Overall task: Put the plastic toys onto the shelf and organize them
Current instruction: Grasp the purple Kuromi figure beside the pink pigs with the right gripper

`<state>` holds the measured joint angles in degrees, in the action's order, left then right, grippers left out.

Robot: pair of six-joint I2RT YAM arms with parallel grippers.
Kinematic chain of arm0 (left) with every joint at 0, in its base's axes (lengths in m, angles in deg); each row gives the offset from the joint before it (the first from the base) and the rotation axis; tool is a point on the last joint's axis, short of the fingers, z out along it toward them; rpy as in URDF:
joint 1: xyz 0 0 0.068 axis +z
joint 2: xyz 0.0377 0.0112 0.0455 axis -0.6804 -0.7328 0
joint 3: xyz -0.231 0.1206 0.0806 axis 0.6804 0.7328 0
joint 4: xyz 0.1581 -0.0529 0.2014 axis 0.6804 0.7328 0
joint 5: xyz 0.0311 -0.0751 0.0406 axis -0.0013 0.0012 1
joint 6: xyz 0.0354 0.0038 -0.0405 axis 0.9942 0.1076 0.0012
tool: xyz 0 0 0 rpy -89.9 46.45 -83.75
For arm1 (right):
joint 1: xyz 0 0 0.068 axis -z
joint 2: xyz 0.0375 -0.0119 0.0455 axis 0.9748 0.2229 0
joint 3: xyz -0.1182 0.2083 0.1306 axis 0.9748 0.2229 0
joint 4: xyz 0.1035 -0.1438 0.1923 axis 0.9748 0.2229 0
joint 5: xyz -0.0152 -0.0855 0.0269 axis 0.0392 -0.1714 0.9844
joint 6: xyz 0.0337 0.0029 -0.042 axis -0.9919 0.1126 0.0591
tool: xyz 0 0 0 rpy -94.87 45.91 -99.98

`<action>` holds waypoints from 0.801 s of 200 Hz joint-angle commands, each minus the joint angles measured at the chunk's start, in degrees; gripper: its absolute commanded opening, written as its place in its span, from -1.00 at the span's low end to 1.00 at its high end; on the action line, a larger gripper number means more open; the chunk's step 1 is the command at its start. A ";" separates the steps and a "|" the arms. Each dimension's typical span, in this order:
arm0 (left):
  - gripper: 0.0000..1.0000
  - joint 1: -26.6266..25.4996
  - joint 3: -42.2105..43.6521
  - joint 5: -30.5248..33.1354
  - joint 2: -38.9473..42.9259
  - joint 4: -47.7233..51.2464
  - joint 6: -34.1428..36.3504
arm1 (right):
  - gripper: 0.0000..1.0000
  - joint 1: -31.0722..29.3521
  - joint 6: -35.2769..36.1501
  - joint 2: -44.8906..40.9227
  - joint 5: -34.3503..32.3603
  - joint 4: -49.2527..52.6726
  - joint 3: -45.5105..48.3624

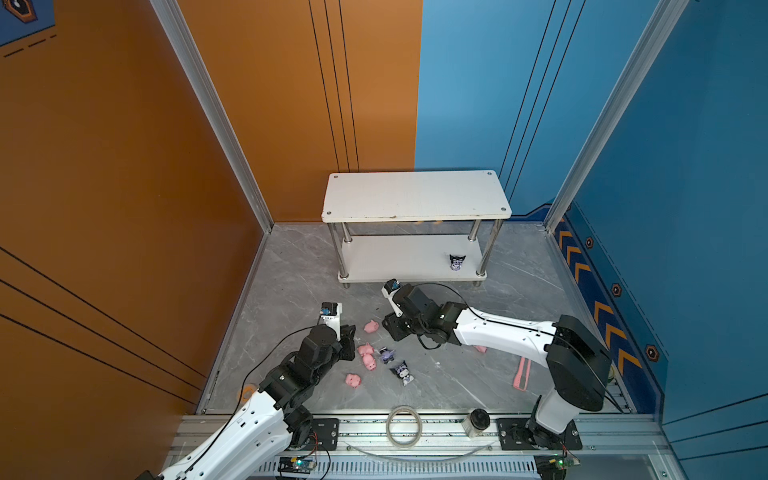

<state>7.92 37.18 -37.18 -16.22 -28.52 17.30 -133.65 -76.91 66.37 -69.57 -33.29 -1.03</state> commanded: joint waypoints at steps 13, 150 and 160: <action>-0.50 1.06 0.15 -2.32 -1.32 -3.28 1.30 | 0.66 -5.60 2.10 1.26 -3.17 9.20 1.40; -0.43 3.58 0.84 -3.44 -0.32 -3.13 1.83 | 0.36 -6.92 -5.50 11.13 -0.41 7.79 -3.06; -0.43 3.83 0.85 -3.82 -0.58 -3.35 1.87 | 0.25 -6.92 -6.12 11.35 -0.34 8.03 -3.20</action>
<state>10.80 37.28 -39.27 -16.47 -31.23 18.02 -140.74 -80.08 76.49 -70.42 -25.07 -2.71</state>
